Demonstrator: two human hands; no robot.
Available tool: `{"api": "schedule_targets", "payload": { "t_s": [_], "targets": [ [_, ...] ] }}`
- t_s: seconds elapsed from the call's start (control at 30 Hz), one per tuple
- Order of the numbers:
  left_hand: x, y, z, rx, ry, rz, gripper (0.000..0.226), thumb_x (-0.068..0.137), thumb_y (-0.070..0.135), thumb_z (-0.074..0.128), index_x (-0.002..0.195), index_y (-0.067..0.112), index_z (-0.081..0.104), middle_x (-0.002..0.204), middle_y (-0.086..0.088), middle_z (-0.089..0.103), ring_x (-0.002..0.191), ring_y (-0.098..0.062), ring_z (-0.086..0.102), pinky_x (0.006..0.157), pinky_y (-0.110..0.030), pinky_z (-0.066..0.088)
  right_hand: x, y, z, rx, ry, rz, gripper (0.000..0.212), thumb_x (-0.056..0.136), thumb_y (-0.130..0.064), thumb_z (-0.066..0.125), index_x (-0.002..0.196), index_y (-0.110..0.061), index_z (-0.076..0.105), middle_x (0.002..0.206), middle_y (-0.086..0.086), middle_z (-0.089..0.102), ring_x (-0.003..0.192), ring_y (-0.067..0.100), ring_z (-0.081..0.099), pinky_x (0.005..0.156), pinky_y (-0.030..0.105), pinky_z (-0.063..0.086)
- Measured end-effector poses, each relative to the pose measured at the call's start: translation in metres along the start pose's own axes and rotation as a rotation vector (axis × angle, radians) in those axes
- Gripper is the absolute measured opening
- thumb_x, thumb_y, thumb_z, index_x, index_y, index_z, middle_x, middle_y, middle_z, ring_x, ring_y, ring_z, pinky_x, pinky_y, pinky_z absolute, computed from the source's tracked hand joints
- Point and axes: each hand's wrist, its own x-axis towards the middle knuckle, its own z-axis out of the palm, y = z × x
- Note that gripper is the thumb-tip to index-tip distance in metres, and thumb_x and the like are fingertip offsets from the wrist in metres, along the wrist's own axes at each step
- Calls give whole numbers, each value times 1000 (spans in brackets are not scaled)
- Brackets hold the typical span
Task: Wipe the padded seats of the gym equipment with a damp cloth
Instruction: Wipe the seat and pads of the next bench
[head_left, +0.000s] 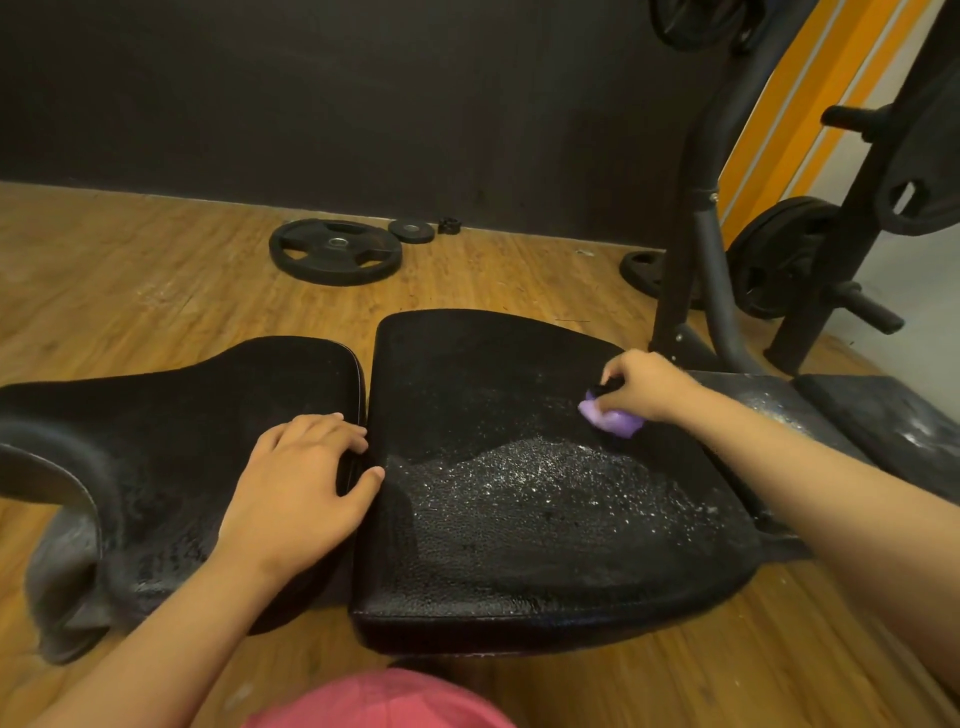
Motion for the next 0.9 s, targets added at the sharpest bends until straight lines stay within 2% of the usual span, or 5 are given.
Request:
{"api": "schedule_targets", "payload": {
  "t_s": [0.1, 0.23, 0.33, 0.5, 0.9],
  "targets": [
    [0, 0, 0, 4, 5, 4, 66, 74, 67, 25, 109, 29, 65, 123, 18, 60, 130, -3, 40, 108, -31, 26, -8, -2, 7, -6, -16, -101, 15, 82, -27, 70, 73, -24, 58, 68, -4, 59, 70, 13, 58, 55, 25, 37],
    [-1, 0, 0, 10, 11, 10, 64, 75, 66, 26, 107, 28, 66, 122, 17, 60, 130, -3, 41, 107, -30, 27, 3, 11, -4, -67, 79, 78, 12, 83, -27, 67, 85, -16, 63, 78, 2, 63, 77, 20, 60, 58, 27, 40],
    [-1, 0, 2, 15, 11, 13, 62, 75, 66, 27, 107, 29, 65, 122, 17, 61, 130, -4, 41, 107, -32, 28, 0, 1, 6, 52, 1, -68, 13, 81, -28, 71, 78, -17, 64, 75, 3, 66, 73, 18, 60, 62, 31, 45],
    [0, -1, 2, 14, 11, 15, 62, 75, 66, 27, 107, 29, 64, 123, 16, 61, 130, -5, 41, 107, -33, 28, 6, 0, 1, -27, 98, 76, 12, 81, -25, 69, 84, -15, 66, 80, 4, 67, 74, 19, 60, 55, 27, 40],
    [1, 0, 3, 35, 13, 5, 63, 76, 66, 27, 109, 27, 65, 122, 16, 61, 129, -5, 42, 106, -32, 29, 12, -33, 7, -11, 58, 17, 10, 83, -25, 66, 83, -15, 64, 73, 3, 62, 68, 17, 56, 50, 26, 34]
  ]
}}
